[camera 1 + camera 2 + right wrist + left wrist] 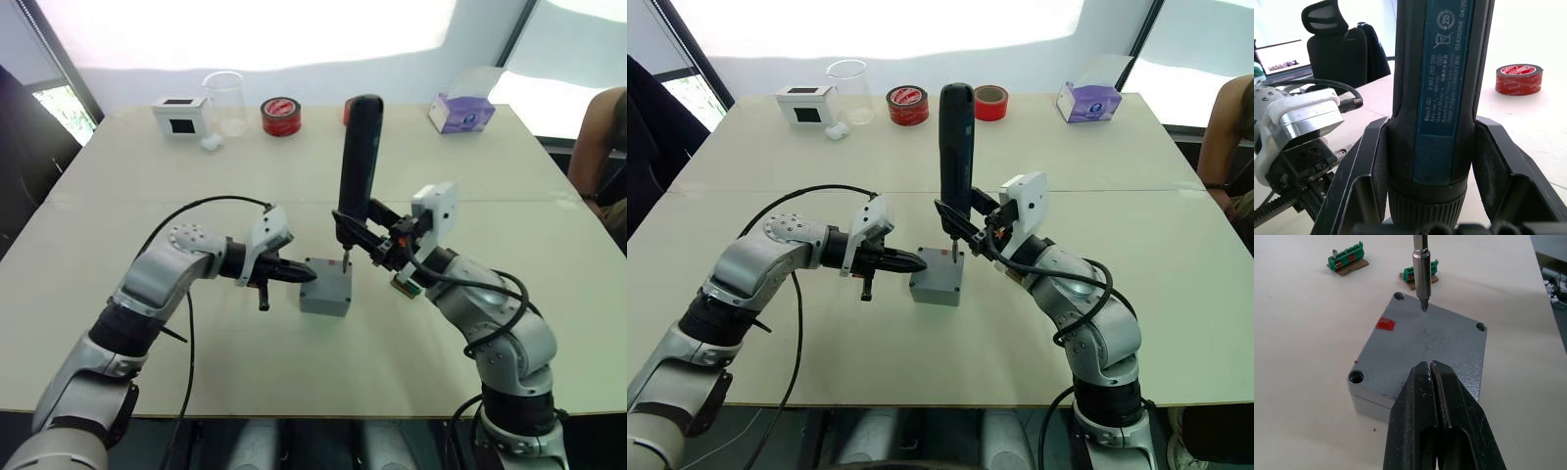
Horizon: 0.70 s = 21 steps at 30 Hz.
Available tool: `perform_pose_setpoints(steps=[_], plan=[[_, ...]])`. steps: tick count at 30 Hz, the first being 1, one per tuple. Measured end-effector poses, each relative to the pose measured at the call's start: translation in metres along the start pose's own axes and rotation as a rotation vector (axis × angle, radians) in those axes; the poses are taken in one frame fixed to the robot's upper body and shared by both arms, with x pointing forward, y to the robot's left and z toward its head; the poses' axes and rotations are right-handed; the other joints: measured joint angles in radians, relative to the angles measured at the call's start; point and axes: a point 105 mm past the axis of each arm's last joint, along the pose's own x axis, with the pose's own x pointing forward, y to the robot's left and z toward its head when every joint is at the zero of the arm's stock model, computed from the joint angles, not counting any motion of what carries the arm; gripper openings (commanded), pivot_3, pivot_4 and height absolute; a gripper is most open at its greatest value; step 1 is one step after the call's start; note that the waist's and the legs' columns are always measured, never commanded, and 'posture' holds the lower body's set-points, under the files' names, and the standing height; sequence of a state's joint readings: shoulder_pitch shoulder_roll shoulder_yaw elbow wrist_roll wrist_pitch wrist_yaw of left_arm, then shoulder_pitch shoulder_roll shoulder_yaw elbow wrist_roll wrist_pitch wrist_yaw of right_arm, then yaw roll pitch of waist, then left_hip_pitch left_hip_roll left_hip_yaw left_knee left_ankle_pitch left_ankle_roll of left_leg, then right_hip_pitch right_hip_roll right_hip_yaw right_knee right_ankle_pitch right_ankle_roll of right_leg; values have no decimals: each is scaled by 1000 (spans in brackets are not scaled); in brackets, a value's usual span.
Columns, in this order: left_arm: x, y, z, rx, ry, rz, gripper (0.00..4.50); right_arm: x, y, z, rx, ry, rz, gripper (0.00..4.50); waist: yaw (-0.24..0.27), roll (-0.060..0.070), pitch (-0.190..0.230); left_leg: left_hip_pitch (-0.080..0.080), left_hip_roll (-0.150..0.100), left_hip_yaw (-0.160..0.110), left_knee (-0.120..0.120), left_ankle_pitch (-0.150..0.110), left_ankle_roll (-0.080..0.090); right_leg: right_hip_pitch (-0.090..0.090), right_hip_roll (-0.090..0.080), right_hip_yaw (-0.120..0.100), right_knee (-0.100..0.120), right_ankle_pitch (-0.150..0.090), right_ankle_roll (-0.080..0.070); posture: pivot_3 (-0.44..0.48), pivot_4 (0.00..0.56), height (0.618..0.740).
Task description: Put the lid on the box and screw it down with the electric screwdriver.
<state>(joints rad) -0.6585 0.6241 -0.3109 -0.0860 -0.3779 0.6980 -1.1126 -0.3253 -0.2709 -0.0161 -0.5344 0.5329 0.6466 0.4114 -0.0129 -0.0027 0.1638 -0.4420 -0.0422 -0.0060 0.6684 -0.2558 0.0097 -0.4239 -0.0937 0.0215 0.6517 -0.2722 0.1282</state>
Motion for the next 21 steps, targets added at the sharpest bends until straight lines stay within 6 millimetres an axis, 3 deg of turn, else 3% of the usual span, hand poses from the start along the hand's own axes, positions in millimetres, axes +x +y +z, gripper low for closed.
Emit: perform_pose_setpoints(steps=[12,16,21], plan=[[7,0,-2,77,9,12,0,-1,-13,-1,-94,-11,-29,1804,2,0,0,5,0,0,0,-1,2,5,0,0,0,0,0,0,150,740],[8,-1,-3,73,8,10,0,-3,-21,-16,-81,38,-65,1804,2,0,0,9,0,0,0,-2,4,11,0,0,-2,0,0,0,150,740],[8,-1,-5,71,13,12,0,-2,-22,-17,-64,30,-75,1804,1,0,0,15,1,0,-2,-2,4,16,0,0,-3,0,0,0,150,740]])
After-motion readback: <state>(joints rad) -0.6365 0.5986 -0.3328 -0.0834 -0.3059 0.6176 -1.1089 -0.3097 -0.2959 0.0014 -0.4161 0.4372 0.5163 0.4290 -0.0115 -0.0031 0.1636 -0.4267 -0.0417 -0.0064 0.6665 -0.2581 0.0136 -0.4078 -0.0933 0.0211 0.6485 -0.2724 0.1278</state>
